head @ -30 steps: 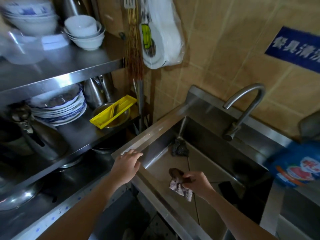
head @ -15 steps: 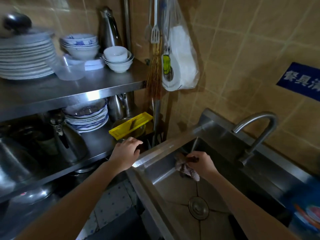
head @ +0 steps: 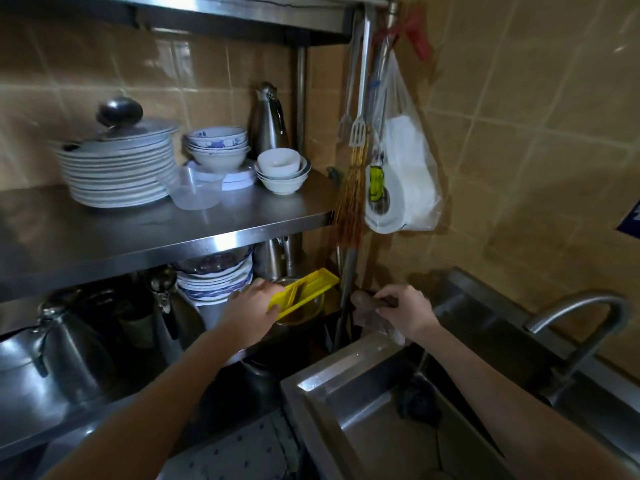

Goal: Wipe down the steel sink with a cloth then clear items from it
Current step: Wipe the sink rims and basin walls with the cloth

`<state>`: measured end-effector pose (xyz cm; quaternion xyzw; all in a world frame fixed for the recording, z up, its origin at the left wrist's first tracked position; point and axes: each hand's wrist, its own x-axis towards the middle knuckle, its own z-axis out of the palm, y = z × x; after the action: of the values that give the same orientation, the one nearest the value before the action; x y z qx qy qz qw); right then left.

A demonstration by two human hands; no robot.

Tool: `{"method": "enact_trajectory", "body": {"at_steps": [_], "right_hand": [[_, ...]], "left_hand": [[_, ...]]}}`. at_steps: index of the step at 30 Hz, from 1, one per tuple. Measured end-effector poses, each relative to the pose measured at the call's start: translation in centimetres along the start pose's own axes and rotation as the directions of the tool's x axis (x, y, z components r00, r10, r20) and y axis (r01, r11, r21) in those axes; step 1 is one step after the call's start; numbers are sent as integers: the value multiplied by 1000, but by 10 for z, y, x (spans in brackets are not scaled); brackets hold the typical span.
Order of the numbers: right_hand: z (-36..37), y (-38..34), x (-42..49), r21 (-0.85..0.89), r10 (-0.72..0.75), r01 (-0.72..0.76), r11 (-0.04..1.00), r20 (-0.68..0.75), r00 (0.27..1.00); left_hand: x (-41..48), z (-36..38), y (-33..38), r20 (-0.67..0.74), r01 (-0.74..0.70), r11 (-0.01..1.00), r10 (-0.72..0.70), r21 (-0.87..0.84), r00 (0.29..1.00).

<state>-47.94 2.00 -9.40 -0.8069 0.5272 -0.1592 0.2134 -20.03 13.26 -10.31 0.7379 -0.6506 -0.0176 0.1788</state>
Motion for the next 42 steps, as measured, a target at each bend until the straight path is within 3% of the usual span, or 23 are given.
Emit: {"method": "enact_trajectory", "body": {"at_steps": [6,24,42], "right_hand": [[8,-54,49,8,-24,24,1000,-48,999],[38,-229,222,103,-118,137,985,-170,978],[105,-248,288,36,-137,143,989,-148,979]], "left_hand": [[35,-38,-45,-88,2,1000,0,20,996],[133,-105,-184,-103,120,992,-116,29,988],[163,-80,-232,-114,100,995,-98,14,989]]}}
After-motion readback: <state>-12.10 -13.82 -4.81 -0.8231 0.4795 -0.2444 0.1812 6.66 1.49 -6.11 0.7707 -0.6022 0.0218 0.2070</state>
